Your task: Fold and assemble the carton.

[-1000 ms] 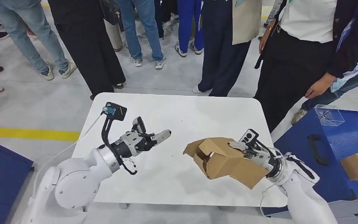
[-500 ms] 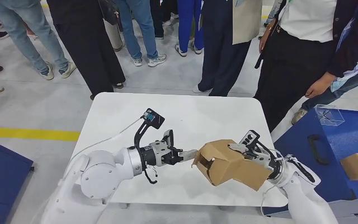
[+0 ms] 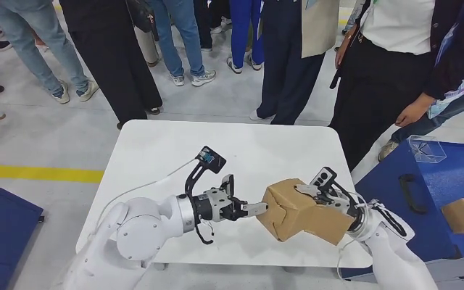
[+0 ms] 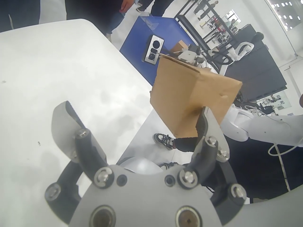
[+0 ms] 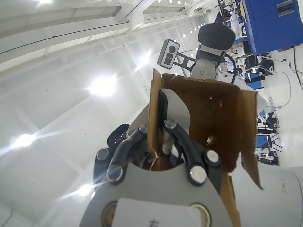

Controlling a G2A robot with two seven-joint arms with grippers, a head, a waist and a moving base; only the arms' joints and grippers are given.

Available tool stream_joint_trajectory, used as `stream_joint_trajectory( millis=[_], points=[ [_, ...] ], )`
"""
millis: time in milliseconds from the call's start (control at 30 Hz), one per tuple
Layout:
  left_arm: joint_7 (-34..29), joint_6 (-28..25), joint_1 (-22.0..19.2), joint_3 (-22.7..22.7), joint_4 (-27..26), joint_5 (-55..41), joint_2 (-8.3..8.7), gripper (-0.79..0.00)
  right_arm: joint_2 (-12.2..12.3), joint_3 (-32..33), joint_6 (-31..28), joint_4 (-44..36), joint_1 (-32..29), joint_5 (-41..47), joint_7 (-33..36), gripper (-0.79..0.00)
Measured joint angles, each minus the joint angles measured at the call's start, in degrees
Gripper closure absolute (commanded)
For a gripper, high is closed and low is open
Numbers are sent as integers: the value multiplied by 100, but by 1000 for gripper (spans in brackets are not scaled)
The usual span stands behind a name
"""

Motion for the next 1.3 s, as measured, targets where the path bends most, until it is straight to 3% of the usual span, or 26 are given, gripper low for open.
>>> stream_joint_trajectory(
  millis=[433,733,867,1033,1167,1233,1300],
  points=[
    [-93,455,-503,501,513,10,-132,-785,15,-69,33,-58,-16,-63,40,0],
    [-110,514,-612,554,618,-36,-170,-785,13,-141,46,-39,89,-20,-87,0],
    [-88,453,-399,157,345,-172,-100,-785,10,-145,82,22,178,58,-187,0],
    [-140,246,218,-813,-179,-348,71,-785,12,-142,98,33,191,56,-193,0],
    [197,-533,778,-1527,-505,-474,166,-785,11,-142,98,32,191,56,-192,0],
    [344,-994,979,-1653,-578,-300,188,-785,11,-142,97,32,191,56,-192,0],
    [346,-1000,981,-1649,-579,-212,189,-785,11,-142,97,32,191,56,-192,0]
  ],
)
